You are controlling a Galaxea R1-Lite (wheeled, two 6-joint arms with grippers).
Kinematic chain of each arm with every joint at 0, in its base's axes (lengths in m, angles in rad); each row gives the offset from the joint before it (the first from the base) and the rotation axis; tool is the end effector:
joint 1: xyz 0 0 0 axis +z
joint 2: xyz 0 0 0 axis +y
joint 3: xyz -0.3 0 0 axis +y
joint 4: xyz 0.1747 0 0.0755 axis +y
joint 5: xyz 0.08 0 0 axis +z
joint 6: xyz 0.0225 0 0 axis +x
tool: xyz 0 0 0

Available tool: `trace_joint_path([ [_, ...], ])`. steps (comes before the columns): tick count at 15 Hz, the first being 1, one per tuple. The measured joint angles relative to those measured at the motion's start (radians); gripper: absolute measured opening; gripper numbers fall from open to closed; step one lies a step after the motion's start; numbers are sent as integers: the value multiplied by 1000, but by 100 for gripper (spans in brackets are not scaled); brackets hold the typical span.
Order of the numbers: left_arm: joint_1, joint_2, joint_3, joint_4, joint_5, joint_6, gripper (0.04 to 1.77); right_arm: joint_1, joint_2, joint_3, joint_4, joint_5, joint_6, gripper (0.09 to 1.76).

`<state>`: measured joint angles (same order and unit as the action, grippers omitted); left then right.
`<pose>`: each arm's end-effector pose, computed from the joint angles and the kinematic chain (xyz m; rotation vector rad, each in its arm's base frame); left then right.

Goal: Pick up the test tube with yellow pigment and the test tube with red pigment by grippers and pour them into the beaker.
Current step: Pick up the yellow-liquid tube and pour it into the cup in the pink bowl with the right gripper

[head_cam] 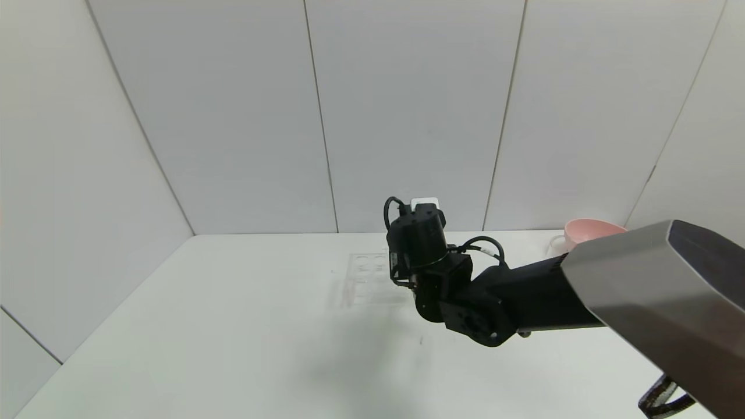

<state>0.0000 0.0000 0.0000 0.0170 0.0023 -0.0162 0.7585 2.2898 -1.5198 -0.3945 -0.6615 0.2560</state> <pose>-0.0228 0.0001 0.0738 -0.0162 0.0170 0.0024 0.3481 0.3108 0.1225 0.0092 0.2940 0.0586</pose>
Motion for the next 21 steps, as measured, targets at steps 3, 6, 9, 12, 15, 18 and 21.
trace_joint_path([
  [3, 0, 0, 0, 0, 0, 0, 172, 2, -47, -2, 4, 1, -30, 50],
  [6, 0, 0, 0, 0, 0, 0, 172, 6, -77, 15, -4, 0, -38, 50],
  [9, 0, 0, 0, 0, 0, 0, 172, 11, -117, 80, -20, 40, -59, 50],
  [12, 0, 0, 0, 0, 0, 0, 172, 9, -177, 175, -133, 107, -95, 50],
  [15, 0, 0, 0, 0, 0, 0, 172, -5, -241, 319, -255, 204, -147, 50],
  [18, 0, 0, 0, 0, 0, 0, 172, -33, -331, 463, -277, 339, -157, 50],
  [21, 0, 0, 0, 0, 0, 0, 172, -95, -453, 566, -186, 488, -159, 50],
])
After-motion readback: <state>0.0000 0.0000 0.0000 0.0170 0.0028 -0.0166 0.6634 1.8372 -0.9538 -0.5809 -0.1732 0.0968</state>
